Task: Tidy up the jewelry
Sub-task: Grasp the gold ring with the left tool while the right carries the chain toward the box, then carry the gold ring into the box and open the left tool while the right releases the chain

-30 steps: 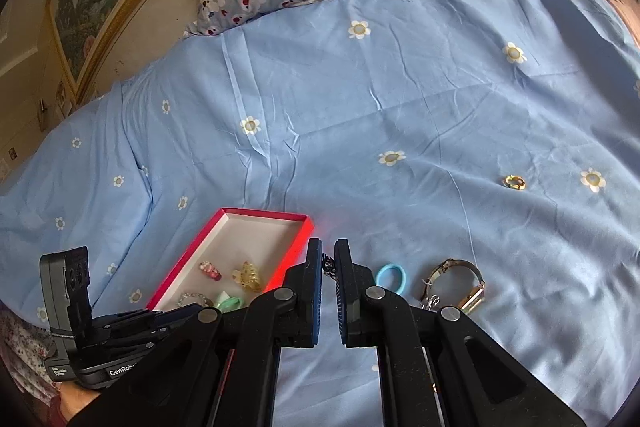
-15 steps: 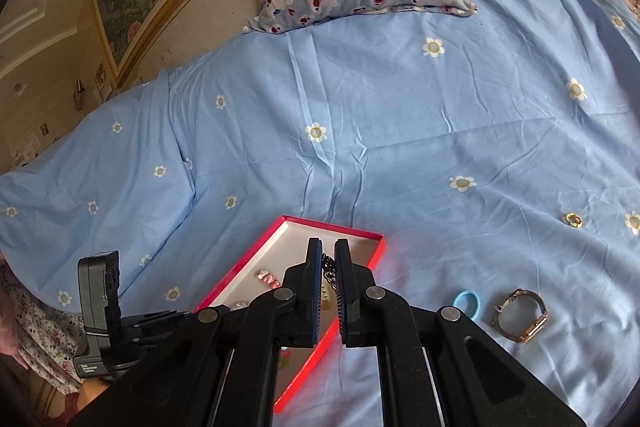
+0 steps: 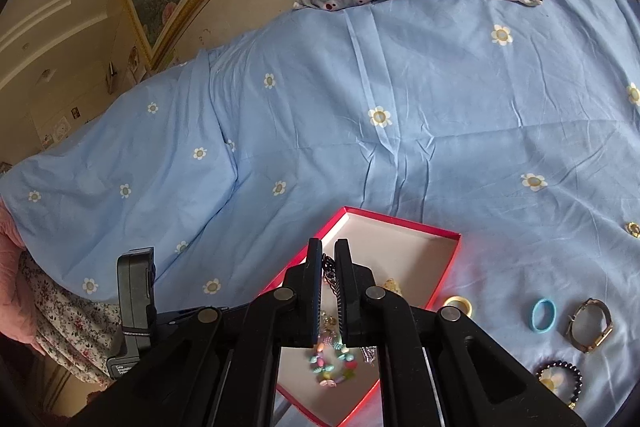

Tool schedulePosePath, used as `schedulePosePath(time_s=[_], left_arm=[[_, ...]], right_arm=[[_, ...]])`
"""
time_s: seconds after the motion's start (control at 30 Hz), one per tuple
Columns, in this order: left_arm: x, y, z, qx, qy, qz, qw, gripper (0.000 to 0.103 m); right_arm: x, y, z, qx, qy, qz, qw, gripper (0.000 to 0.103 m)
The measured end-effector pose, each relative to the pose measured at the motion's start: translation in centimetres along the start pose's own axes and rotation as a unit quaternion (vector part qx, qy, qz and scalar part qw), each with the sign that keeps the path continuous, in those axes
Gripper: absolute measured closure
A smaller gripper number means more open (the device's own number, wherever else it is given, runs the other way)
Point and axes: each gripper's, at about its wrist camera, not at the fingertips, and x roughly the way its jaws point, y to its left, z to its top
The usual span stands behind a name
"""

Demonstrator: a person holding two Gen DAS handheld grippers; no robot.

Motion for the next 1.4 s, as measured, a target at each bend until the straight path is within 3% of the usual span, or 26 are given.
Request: schedulePosePath(time_s=[0.37, 0.87, 1.3, 1.4], left_arm=[[2.0, 2.3, -0.7, -0.010, 0.017, 0.028, 0.9994, 0.082], [4.5, 3.1, -2.1, -0.008, 0.051, 0.038, 0.9979, 0.082], [5.3, 2.5, -2.4, 0.017, 0.061, 0.059, 0.9962, 0.082], [5.3, 2.3, -2.5, 0.021, 0.061, 0.064, 0.9958, 0.082]], right_arm=[[4.5, -0.4, -3.4, 0.011, 0.060, 0.001, 0.998, 0.097], [9.3, -2.9, -8.9, 0.034, 0.154, -0.017, 0.987, 0.097], [10.4, -3.4, -10.0, 0.032, 0.184, -0.027, 0.982, 0.096], [10.4, -3.4, -10.1, 0.033, 0.185, -0.024, 0.982, 0.092]])
